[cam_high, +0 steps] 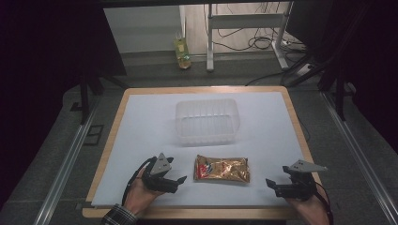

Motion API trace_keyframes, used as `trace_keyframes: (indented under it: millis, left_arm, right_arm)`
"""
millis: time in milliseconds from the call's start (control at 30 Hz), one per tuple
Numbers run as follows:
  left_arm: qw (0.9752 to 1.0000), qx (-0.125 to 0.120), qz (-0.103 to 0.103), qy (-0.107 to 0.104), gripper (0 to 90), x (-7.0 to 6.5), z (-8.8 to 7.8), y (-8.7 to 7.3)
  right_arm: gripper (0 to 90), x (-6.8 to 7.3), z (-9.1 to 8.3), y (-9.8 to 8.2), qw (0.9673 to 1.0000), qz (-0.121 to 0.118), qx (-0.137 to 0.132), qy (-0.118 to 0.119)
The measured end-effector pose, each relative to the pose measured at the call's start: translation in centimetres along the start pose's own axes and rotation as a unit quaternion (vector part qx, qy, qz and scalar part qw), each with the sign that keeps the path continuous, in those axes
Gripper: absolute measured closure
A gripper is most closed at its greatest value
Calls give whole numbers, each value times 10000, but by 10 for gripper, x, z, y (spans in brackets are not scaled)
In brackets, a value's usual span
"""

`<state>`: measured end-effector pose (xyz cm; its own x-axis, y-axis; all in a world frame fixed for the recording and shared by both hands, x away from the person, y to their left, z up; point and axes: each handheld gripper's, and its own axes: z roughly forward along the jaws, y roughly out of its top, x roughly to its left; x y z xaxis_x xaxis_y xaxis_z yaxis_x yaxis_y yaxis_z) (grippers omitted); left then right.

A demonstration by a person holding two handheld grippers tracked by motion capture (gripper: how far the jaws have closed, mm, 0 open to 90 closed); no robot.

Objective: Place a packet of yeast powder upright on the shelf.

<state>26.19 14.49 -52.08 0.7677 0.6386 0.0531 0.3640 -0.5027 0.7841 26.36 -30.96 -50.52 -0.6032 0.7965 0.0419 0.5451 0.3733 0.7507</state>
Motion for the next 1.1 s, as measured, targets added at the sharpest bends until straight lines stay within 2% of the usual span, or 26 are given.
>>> trace_keyframes:
  millis: [267,400,533,600,633,700,933,1100]
  left_arm:
    - [9998,-82,-2,-194,380,-2,4,10]
    - [9997,-113,27,-215,437,-4,5,13]
    - [9995,-172,41,-275,552,-5,7,17]
    - [9994,-181,34,-302,575,-5,9,18]
    - [9993,-181,31,-315,627,-5,10,19]
    - [9993,-179,18,-317,649,-6,13,20]
    - [9991,-211,32,-378,828,-7,21,29]
    - [9987,-204,61,-457,892,-10,29,35]
  right_arm:
    - [124,1,1,0,10000,-61,22,-38]
    - [124,1,1,0,9999,-80,32,-53]
    - [121,1,2,0,9999,-100,54,-84]
    - [122,1,2,0,9999,-99,63,-90]
    - [124,2,2,0,9999,-100,77,-86]
    - [125,2,2,0,9999,-107,90,-89]
    - [123,3,3,1,9998,-168,99,-89]
    - [123,3,3,0,9998,-162,85,-84]
